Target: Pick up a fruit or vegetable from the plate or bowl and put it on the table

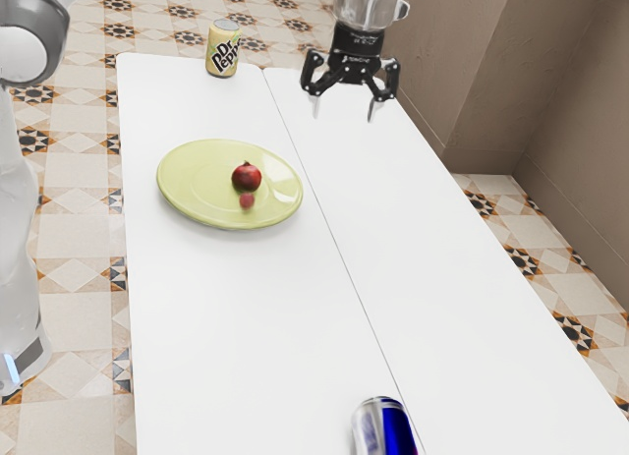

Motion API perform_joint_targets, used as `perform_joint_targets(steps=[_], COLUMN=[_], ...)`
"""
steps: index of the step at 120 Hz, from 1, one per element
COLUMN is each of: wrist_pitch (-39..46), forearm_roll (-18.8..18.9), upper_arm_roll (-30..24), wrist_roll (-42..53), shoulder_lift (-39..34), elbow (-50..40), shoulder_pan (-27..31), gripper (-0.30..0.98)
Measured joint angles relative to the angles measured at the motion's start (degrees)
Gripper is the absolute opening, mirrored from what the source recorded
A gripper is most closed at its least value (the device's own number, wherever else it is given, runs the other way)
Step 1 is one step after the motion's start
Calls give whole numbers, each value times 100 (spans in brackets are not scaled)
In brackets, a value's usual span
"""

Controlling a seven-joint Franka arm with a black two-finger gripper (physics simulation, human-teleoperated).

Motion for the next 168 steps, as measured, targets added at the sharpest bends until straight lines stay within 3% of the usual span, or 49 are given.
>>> perform_joint_targets(steps=[16,37,50,62,71,78,93,120,168], wrist_pitch=[179,317,362,374,489,733,1186,1820,2116], forearm_roll=[-436,-518,-297,-196,-30,82,190,236,195], upper_arm_roll=[62,-3,221,288,702,1109,1633,1715,1741], wrist_roll=[-891,-1407,-691,36,500,843,1594,2638,3787], shoulder_lift=[232,276,503,318,-480,-1097,-1467,-2131,-1810], elbow=[50,259,284,117,-910,-1841,-2712,-3856,-4062], shoulder_pan=[-94,-72,-300,-157,-282,-57,128,515,1060], gripper=[69,68,68,69,69,69,69,69,69])
